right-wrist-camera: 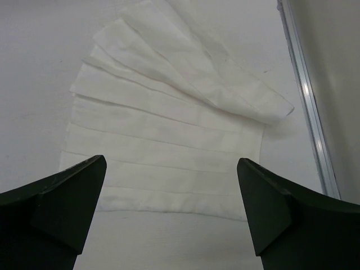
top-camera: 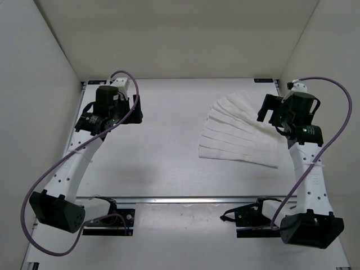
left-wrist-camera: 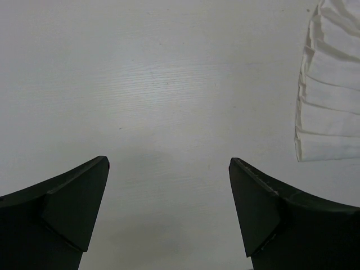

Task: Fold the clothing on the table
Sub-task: Move the skirt to the center of the board

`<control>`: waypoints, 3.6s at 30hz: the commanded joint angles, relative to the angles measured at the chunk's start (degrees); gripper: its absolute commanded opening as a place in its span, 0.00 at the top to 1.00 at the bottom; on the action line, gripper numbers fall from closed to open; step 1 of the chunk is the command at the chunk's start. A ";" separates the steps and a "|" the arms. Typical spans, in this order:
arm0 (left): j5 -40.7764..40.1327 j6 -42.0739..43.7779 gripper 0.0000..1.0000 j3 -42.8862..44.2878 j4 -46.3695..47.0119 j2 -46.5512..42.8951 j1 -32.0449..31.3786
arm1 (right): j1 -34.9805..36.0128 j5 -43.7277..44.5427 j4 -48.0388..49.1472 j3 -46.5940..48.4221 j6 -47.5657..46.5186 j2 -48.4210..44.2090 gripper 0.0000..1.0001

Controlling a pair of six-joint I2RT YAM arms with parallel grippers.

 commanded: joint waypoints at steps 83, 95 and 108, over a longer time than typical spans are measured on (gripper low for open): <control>19.13 0.15 0.02 -3.02 13.08 6.10 -1.43 | 3.30 9.76 20.01 41.96 -4.36 38.35 1.00; 10.16 -1.43 0.01 -6.19 10.53 0.74 1.55 | 37.52 8.23 24.31 5.18 0.68 26.14 0.79; 21.04 -3.18 0.02 -8.82 15.45 3.54 -0.54 | 22.15 3.71 26.07 -8.02 4.51 6.19 0.01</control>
